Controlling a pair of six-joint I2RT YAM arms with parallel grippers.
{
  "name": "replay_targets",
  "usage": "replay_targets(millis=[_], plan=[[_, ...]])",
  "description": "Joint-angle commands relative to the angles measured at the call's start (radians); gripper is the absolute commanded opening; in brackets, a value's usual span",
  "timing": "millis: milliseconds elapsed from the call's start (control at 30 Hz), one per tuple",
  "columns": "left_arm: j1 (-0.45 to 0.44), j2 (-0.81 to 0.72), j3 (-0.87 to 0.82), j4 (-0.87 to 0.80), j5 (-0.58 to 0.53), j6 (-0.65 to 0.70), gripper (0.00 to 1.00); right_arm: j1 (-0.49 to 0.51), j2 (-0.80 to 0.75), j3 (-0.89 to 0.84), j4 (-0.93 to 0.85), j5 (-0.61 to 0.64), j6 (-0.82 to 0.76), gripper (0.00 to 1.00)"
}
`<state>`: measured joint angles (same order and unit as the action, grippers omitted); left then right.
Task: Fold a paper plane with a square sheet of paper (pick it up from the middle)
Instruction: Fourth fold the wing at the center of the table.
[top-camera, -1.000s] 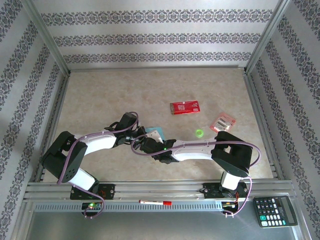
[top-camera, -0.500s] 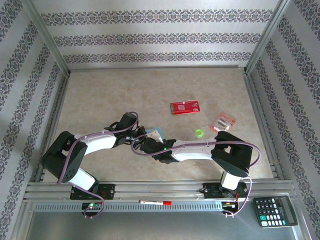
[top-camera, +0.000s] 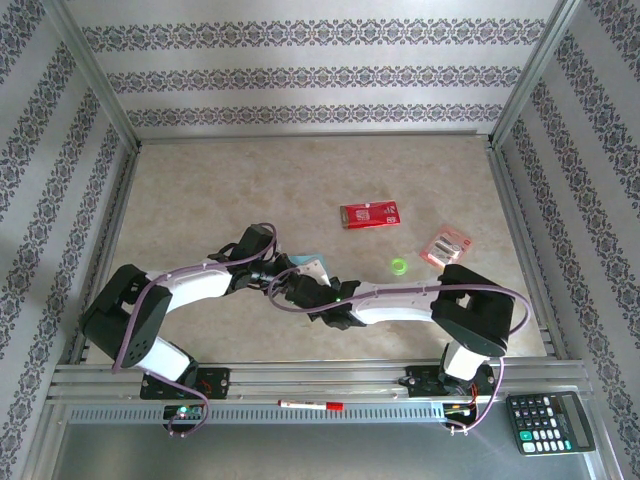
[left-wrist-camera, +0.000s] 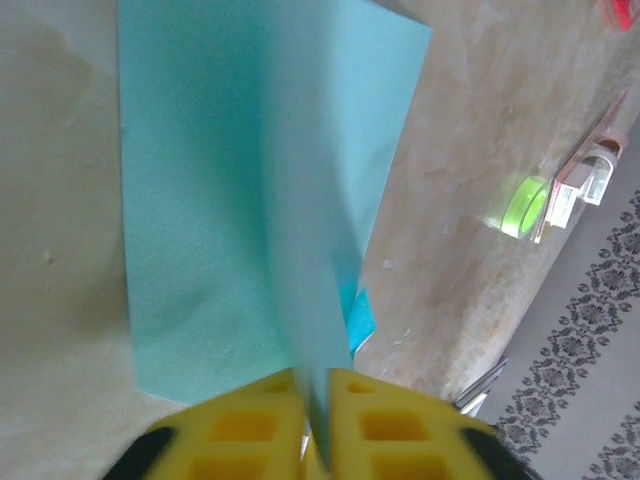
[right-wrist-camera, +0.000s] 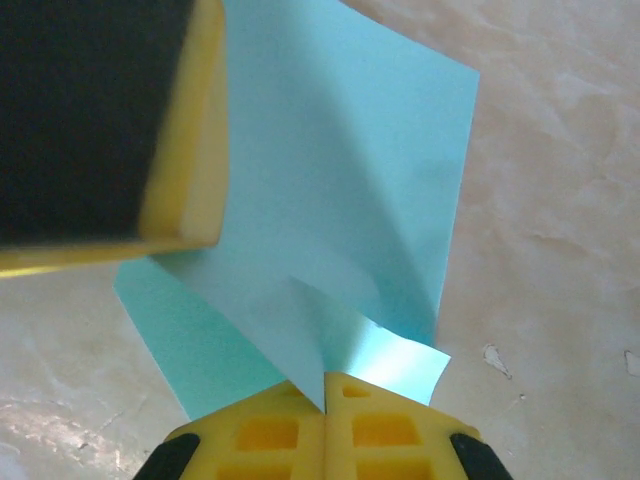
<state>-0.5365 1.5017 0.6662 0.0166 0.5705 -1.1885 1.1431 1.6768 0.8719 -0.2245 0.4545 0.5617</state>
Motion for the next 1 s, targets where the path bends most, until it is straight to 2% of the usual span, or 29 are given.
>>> replay_targets(millis=[0,167,333,733,967], plan=[[0.005,-0.058,0.020,-0.075,-0.027,0.037,0.26,-0.037,-0.055,-0.053,0.057,-0.059,-0.033,0.00],[0.013,-0.140,0.010,-0.114,-0.079,0.058,0.40,-0.078,-0.106,-0.109,0.166,-0.206,-0.035,0.00],[0.013,-0.156,-0.006,-0.104,-0.087,0.052,0.40,-0.125,-0.133,-0.160,0.251,-0.334,-0.003,0.00],[0.006,-0.053,-0.010,-0.006,-0.068,0.028,0.08,-0.264,-0.169,-0.307,0.485,-0.606,0.122,0.00],[-0.003,0.026,0.029,0.035,-0.043,0.049,0.00,-0.338,-0.193,-0.399,0.623,-0.689,0.202,0.00]])
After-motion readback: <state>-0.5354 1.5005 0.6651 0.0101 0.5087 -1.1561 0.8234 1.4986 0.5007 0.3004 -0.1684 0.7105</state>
